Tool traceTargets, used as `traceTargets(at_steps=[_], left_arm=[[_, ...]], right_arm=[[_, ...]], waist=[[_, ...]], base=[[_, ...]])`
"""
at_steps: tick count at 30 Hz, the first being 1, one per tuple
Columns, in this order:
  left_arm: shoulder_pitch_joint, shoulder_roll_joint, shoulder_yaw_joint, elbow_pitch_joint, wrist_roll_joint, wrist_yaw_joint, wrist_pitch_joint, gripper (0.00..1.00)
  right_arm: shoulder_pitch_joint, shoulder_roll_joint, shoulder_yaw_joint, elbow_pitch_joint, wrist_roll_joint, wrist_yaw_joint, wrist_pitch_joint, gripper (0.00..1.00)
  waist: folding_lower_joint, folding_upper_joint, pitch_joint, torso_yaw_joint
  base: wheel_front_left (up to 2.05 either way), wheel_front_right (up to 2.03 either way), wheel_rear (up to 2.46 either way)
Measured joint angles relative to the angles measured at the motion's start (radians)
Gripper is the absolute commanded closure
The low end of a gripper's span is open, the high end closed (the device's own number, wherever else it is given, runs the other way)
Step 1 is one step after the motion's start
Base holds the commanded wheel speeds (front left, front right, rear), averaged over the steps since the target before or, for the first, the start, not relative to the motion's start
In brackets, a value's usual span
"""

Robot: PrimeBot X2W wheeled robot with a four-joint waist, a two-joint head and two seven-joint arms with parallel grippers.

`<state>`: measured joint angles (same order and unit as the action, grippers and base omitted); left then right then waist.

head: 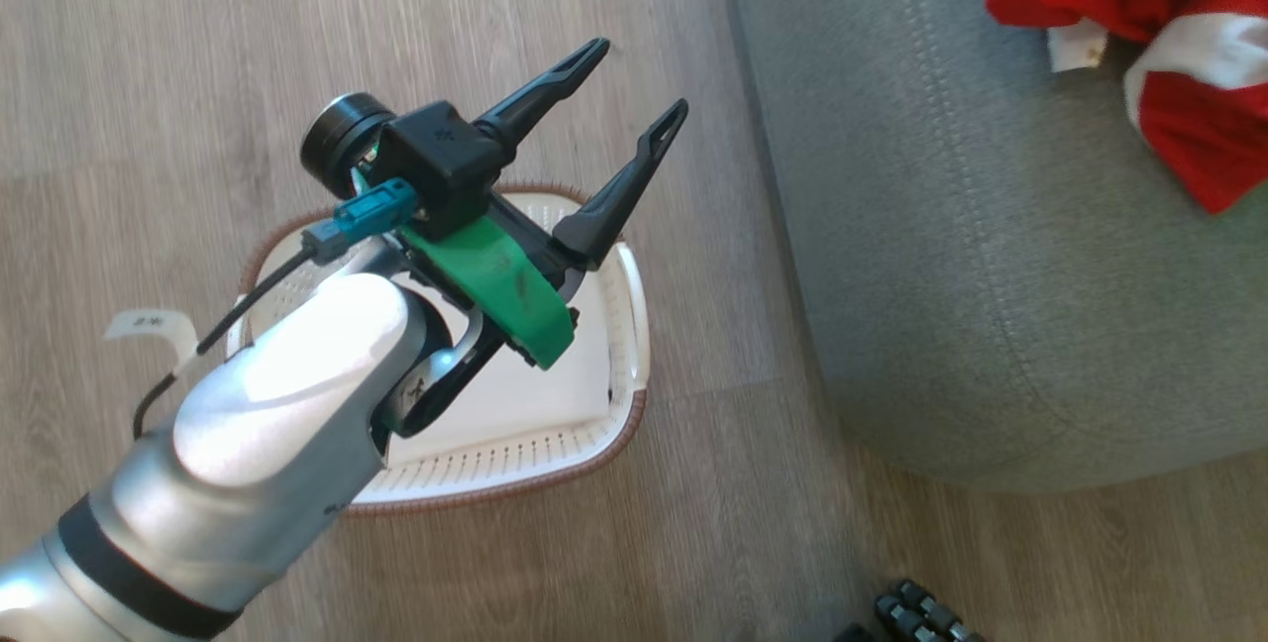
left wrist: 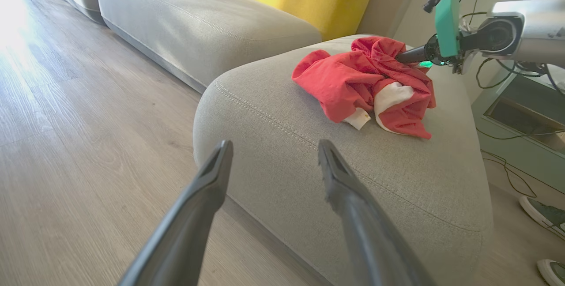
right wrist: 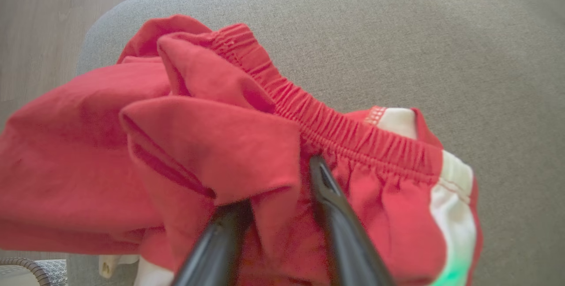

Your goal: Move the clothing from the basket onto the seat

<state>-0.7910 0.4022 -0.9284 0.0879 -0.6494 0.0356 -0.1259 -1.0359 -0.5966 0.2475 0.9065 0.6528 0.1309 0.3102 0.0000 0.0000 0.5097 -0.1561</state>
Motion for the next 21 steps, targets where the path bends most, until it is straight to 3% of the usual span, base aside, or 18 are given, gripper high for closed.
traceTargets(at_steps=[12,21], left_arm=[[0.089,0.004,0.004,0.017,-0.049,0.027,-0.036,0.0],[0.177,0.024,0.039,0.016,-0.089,0.076,-0.07,0.0]], right_arm=[[0.065,-0.036,0.111,-0.104,0.067,0.0,0.069,0.0],[0.156,-0.114,0.144,-0.275,0.116,0.0,0.001,0.0]], waist=[[0.0,0.0,-0.16,-0.037],[-0.0001,0.0001,-0.283,-0.039]], base=[[0.0,0.0,0.0],[0.0,0.0,0.0]])
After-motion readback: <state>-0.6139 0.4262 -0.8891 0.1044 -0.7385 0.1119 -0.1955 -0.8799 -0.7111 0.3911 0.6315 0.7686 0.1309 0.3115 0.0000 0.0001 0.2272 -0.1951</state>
